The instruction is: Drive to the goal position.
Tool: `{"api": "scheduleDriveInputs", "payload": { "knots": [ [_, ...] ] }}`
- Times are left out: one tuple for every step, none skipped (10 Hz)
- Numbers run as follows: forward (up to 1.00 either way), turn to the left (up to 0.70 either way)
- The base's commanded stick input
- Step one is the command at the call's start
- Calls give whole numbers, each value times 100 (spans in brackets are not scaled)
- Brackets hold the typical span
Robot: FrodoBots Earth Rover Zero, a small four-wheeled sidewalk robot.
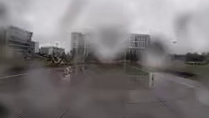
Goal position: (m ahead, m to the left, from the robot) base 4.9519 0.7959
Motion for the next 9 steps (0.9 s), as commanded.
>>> {"api": "scheduleDriveInputs", "payload": {
  "knots": [
    [7,0],
    [7,0],
    [7,0],
    [7,0],
    [7,0],
    [7,0],
    [7,0],
    [7,0],
    [7,0]
  ]
}}
